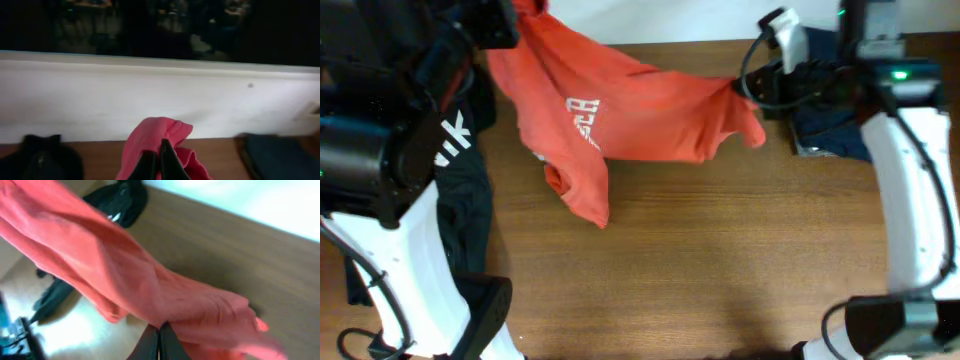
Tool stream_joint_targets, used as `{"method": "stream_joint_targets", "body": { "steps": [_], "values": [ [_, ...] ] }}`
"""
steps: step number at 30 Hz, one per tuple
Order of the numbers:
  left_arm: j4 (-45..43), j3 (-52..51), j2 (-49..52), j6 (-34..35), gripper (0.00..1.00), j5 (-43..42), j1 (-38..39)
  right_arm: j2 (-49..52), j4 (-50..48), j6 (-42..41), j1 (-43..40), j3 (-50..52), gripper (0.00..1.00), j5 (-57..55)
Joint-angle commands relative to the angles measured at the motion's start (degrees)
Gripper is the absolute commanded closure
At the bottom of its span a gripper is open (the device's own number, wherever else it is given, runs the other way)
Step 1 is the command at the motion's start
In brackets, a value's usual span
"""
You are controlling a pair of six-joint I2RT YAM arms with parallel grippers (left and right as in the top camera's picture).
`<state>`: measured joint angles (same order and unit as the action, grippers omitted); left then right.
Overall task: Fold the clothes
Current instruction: 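Stretch the red t-shirt between both grippers and lay it on the table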
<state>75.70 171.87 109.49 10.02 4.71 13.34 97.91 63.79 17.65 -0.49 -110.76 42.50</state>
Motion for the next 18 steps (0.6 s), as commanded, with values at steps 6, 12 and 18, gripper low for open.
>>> {"method": "stream_joint_targets", "body": {
  "steps": [6, 12, 18],
  "values": [
    [-0.2, 0.6, -0.7, -1.2, 0.99, 5.2, -5.5, -1.4, 13.7, -3.8, -4.9, -19.2, 0.96, -10.2],
    [0.1, 0.7, -2.4, -1.2, 0.99, 5.3, -5.6, -1.5, 22.0, -3.8, -6.8, -28.7, 0.96, -10.4],
    [2.2, 0.6, -7.4, -1.2, 0.99, 5.6, -5.6, -2.4, 25.9, -3.8, -6.8, -32.5, 0.96, -11.7]
  ]
}}
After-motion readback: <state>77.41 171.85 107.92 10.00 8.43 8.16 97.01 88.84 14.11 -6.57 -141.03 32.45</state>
